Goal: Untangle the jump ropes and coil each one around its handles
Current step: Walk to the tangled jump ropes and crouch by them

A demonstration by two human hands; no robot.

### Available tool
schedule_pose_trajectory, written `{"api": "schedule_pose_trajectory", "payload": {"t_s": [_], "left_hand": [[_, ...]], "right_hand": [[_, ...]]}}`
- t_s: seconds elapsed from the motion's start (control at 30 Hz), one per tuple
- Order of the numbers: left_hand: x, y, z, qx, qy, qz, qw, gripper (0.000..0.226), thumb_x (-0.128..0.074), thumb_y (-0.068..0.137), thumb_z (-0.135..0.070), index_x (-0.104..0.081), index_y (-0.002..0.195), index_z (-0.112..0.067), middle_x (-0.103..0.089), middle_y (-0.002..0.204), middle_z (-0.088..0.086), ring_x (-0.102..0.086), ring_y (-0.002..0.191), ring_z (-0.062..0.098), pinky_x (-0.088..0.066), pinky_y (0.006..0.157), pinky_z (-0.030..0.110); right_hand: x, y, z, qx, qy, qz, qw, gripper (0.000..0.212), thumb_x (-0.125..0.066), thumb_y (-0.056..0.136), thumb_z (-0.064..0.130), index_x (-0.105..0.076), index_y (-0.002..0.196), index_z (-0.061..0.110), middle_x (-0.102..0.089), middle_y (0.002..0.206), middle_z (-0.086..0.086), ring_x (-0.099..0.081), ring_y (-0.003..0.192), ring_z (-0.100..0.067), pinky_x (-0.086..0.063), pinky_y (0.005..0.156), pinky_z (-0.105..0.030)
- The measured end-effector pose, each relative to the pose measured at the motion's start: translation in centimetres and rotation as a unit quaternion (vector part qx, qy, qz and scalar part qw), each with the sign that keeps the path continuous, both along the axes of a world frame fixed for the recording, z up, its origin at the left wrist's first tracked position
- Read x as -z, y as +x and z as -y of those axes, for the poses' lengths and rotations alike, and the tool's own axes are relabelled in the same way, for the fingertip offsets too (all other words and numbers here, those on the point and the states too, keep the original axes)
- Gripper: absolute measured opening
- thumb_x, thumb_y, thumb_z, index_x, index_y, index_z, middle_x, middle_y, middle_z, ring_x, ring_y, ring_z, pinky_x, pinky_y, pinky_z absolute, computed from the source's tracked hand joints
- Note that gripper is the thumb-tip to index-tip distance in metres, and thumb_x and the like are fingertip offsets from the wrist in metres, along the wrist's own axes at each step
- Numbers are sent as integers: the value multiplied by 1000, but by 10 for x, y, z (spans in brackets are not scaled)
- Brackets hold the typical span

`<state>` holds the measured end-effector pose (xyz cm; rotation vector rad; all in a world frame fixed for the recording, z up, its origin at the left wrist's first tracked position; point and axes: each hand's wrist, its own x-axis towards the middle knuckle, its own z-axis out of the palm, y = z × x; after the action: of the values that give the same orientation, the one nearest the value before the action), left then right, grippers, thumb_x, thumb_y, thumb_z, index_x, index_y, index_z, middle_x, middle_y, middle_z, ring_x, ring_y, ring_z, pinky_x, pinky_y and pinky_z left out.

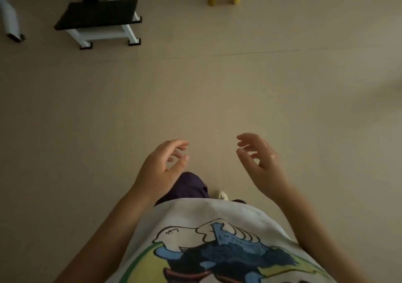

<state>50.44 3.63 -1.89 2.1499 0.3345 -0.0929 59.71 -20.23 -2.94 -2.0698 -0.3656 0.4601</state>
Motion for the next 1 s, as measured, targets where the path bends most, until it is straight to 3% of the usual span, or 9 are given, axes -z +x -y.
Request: {"api": "schedule_pose_trajectory", "payload": {"t_s": [0.17, 0.33, 0.47, 0.57, 0.73, 0.87, 1.0], "left_hand": [[34, 110, -49, -42, -24, -17, 999, 26, -59, 95, -32, -58, 121, -34, -62, 113, -19, -59, 102, -3, -43, 83, 6], [53, 245, -116, -72, -60, -29, 995, 24, -60, 96, -25, -59, 120, -32, -63, 113, -14, -58, 99, -6, -42, 79, 6], [38, 370, -168, -72, -78, -24, 994, 24, -59, 90, -32, -60, 114, -34, -66, 108, -11, -59, 95, -5, -42, 76, 4], [23, 471, -195, -36, -70, -10, 997, 35, -52, 84, -49, -60, 115, -34, -65, 107, -14, -60, 93, -3, -43, 76, 5], [24, 647, -226, -6, -67, 4, 998, 30, -56, 90, -32, -63, 119, -27, -65, 107, -13, -61, 94, 1, -44, 78, 7], [34, 786, -249, -3, -52, -7, 999, 32, -55, 90, -33, -63, 119, -25, -66, 107, -9, -61, 95, 3, -45, 78, 8], [24, 907, -271, -19, -65, -41, 997, 22, -59, 95, -34, -63, 117, -33, -67, 106, -12, -64, 94, 5, -49, 78, 12]], "right_hand": [[14, 131, -53, -49, -29, -14, 998, 26, -53, 97, 30, -53, 123, 30, -58, 111, 16, -57, 102, 4, -48, 83, -14], [19, 274, -116, -41, -62, -30, 997, 23, -54, 97, 29, -54, 120, 31, -60, 108, 15, -57, 98, 7, -50, 79, -14], [6, 380, -158, -26, -55, -55, 997, 21, -53, 98, 27, -53, 118, 33, -60, 108, 16, -56, 97, 8, -47, 76, -9], [5, 453, -175, -10, -58, -70, 996, 21, -52, 99, 25, -53, 119, 31, -60, 108, 14, -56, 96, 9, -46, 74, -8], [29, 596, -198, 31, -54, -77, 995, 20, -55, 98, 23, -57, 117, 28, -63, 104, 9, -60, 91, -2, -50, 75, -20], [47, 740, -224, 38, -35, -82, 995, 21, -55, 98, 21, -56, 118, 25, -62, 104, 9, -61, 94, -3, -54, 78, -27], [32, 888, -256, 25, -35, -64, 997, 19, -54, 98, 24, -55, 116, 29, -60, 104, 14, -58, 94, 5, -48, 77, -13]]}}
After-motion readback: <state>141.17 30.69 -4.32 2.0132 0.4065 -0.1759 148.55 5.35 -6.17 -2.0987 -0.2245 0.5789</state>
